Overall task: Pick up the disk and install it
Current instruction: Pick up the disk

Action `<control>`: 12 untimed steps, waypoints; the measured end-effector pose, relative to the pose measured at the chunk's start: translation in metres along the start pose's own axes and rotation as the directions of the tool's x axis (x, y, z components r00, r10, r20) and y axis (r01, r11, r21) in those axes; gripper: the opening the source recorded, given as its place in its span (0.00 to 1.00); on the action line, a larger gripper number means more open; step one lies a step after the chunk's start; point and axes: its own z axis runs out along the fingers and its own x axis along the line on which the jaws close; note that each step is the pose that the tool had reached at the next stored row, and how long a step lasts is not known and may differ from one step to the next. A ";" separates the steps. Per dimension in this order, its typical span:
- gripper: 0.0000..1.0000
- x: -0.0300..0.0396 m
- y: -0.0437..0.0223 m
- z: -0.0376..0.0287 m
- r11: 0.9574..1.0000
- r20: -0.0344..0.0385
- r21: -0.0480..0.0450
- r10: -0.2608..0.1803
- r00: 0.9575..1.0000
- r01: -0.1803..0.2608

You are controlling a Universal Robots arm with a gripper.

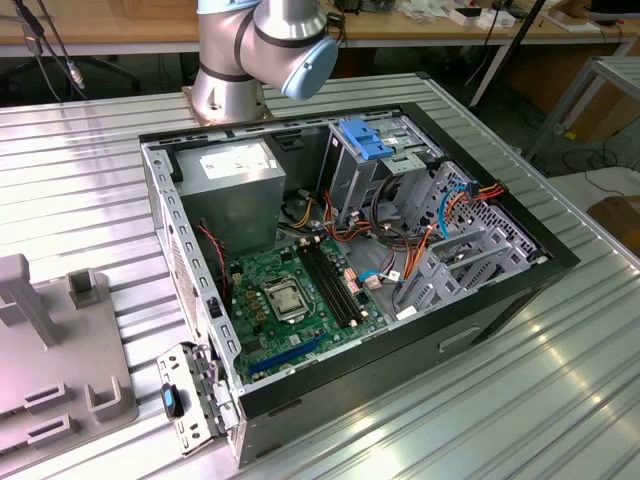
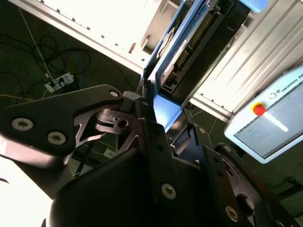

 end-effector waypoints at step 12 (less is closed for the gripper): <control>0.37 0.0000 -0.0122 0.0000 1.000 0.000 0.000 0.000 1.000 0.000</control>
